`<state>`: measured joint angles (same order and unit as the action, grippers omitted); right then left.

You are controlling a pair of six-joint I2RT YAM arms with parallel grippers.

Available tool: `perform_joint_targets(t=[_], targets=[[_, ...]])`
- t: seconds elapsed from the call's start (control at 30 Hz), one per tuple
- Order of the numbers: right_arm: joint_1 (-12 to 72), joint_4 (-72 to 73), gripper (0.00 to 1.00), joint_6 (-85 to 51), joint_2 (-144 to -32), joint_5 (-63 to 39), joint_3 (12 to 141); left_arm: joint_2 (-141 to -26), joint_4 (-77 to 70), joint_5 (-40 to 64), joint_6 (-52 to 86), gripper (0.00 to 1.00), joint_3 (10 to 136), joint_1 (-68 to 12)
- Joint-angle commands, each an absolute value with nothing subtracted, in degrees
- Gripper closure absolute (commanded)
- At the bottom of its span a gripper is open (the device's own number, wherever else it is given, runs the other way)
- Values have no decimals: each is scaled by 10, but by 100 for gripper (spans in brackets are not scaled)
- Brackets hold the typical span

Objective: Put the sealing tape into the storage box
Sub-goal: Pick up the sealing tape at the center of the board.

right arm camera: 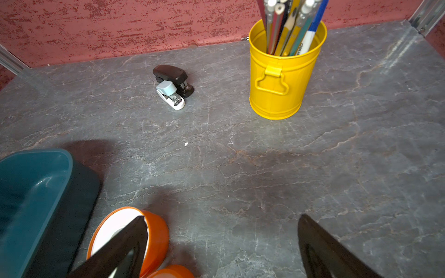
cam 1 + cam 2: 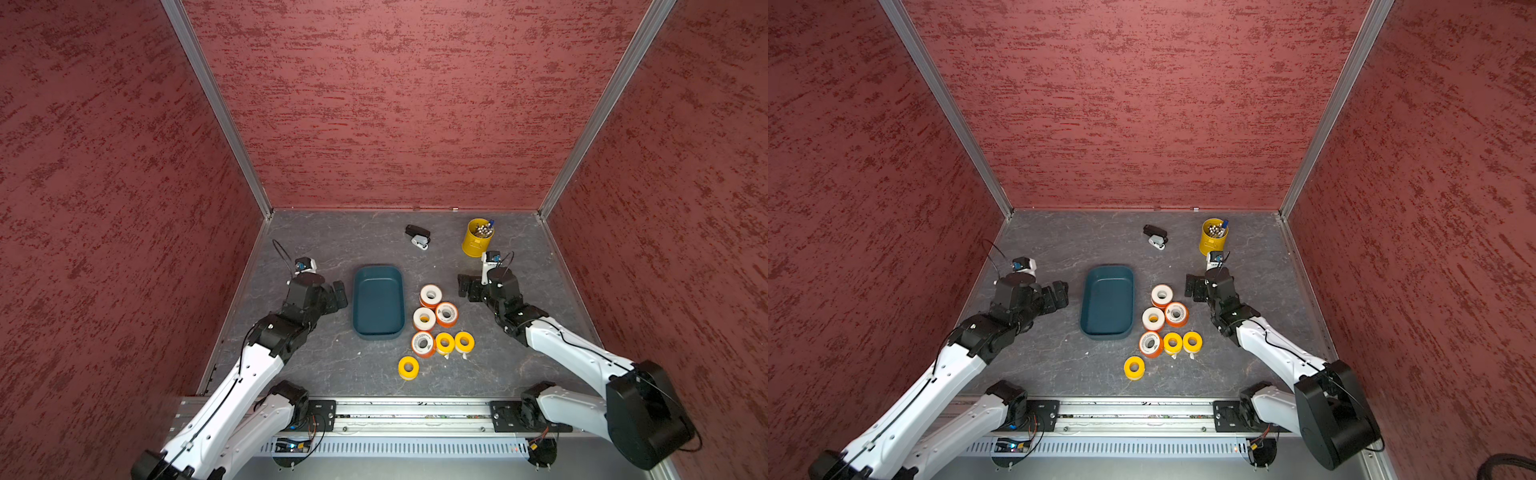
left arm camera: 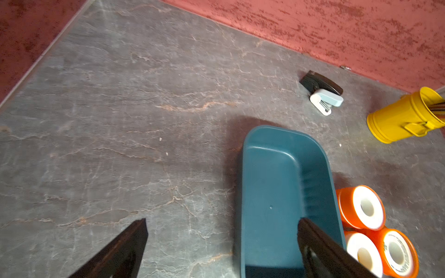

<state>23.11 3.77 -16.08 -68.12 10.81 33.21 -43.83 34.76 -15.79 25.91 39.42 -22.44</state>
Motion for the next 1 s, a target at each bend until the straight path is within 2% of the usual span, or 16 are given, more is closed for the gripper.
perform_joint_targets(t=[0.0,0.23,0.47,0.7,0.97], targets=[[234,32,2,-165,-683,128,348,-400,332,-210,260,0,333,-222],[234,42,2,-152,-689,88,353,-350,334,-182,264,0,311,-205],[244,-36,2,-148,-712,67,417,-365,324,-126,273,0,304,-157],[278,-149,2,-138,-788,31,526,-360,300,-46,279,0,280,-97],[325,-247,2,-122,-897,28,624,-357,267,-26,290,0,247,-76]])
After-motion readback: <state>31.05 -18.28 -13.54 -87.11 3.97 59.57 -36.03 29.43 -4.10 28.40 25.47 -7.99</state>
